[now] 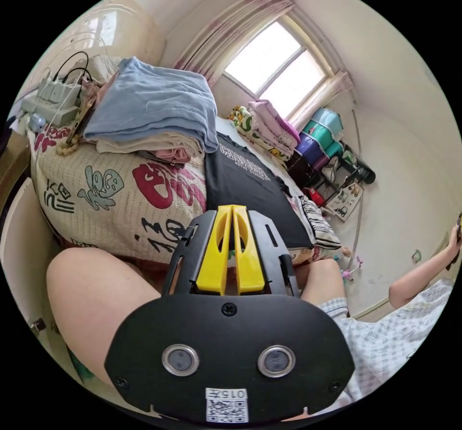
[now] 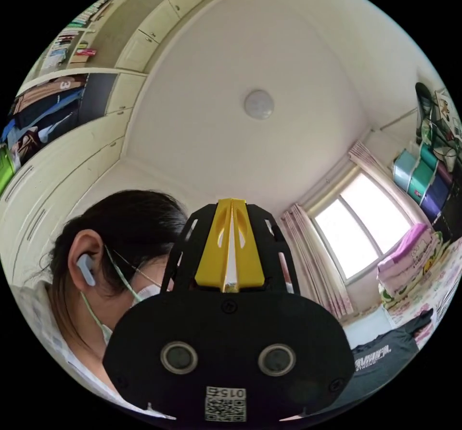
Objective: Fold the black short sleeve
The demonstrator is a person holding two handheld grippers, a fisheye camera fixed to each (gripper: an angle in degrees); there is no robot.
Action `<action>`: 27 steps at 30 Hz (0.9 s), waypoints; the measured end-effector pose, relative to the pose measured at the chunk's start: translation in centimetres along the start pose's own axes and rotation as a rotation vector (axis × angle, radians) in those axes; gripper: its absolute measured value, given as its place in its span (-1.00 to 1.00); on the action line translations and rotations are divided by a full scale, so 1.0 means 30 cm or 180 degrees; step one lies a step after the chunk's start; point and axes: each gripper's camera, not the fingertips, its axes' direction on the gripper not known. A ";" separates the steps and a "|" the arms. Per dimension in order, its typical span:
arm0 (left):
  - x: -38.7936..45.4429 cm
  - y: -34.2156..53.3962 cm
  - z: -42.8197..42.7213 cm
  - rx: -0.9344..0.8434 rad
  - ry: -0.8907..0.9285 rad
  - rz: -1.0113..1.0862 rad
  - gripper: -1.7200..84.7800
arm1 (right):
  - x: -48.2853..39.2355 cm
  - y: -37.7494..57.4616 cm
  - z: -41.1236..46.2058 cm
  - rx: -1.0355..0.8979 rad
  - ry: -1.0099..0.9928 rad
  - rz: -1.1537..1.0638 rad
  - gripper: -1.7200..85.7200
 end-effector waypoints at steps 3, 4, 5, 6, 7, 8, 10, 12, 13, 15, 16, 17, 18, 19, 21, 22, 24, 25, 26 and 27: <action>-0.022 0.033 -0.028 0.0169 0.0102 -0.0109 -0.98 | -0.135 -0.065 -0.101 0.0209 -0.0110 -0.0049 -0.98; -0.025 0.038 -0.028 0.0187 0.0126 -0.0123 -0.98 | -0.159 -0.080 -0.115 0.0206 -0.0141 -0.0066 -0.98; -0.028 0.045 -0.024 0.0191 0.0147 -0.0138 -0.98 | -0.206 -0.108 -0.139 0.0196 -0.0202 -0.0119 -0.98; -0.029 0.048 -0.016 0.0156 0.0127 -0.0148 -0.98 | -0.248 -0.133 -0.164 0.0216 -0.0197 -0.0172 -0.98; -0.028 0.050 -0.009 0.0131 0.0109 -0.0146 -0.98 | -0.268 -0.143 -0.178 0.0244 -0.0170 -0.0198 -0.98; -0.025 0.053 0.006 0.0069 0.0063 -0.0126 -0.98 | -0.301 -0.159 -0.207 0.0326 -0.0067 -0.0239 -0.98; -0.017 0.058 0.035 -0.0051 -0.0024 -0.0081 -0.98 | -0.339 -0.172 -0.245 0.0464 0.0055 -0.0287 -0.98; 0.004 0.069 0.071 -0.0204 -0.0147 0.0026 -0.98 | -0.362 -0.182 -0.272 0.0522 0.0064 -0.0256 -0.98; 0.009 0.073 0.079 -0.0233 -0.0182 0.0051 -0.98 | -0.365 -0.183 -0.274 0.0527 0.0079 -0.0255 -0.98; 0.027 0.093 0.111 -0.0329 -0.0285 0.0154 -0.98 | -0.366 -0.177 -0.264 0.0587 0.0138 -0.0287 -0.98; 0.034 0.095 0.119 -0.0355 -0.0314 0.0206 -0.98 | -0.363 -0.173 -0.257 0.0593 0.0142 -0.0292 -0.98; 0.049 0.094 0.137 -0.0416 -0.0418 0.0304 -0.98 | -0.354 -0.161 -0.237 0.0602 0.0140 -0.0314 -0.98; 0.061 0.090 0.157 -0.0492 -0.0539 0.0381 -0.98 | -0.340 -0.140 -0.214 0.0631 0.0156 -0.0341 -0.98; 0.066 0.088 0.167 -0.0526 -0.0579 0.0409 -0.98 | -0.331 -0.127 -0.200 0.0645 0.0183 -0.0346 -0.98; 0.087 0.077 0.201 -0.0572 -0.0527 0.0523 -0.98 | -0.277 -0.061 -0.132 0.0623 0.0322 -0.0360 -0.98; 0.092 0.075 0.207 -0.0553 -0.0484 0.0549 -0.98 | -0.257 -0.042 -0.111 0.0600 0.0380 -0.0361 -0.98; 0.105 0.070 0.244 -0.0467 -0.0350 0.0615 -0.98 | -0.141 0.045 -0.004 0.0391 0.0758 -0.0280 -0.98; 0.106 0.069 0.258 -0.0460 -0.0326 0.0624 -0.98 | -0.100 0.071 0.029 0.0304 0.0870 -0.0228 -0.98; 0.106 0.068 0.293 -0.0468 -0.0292 0.0625 -0.98 | -0.004 0.130 0.101 0.0084 0.1045 -0.0111 -0.98; 0.103 0.067 0.335 -0.0501 -0.0266 0.0632 -0.98 | 0.113 0.204 0.183 -0.0232 0.1187 0.0003 -0.98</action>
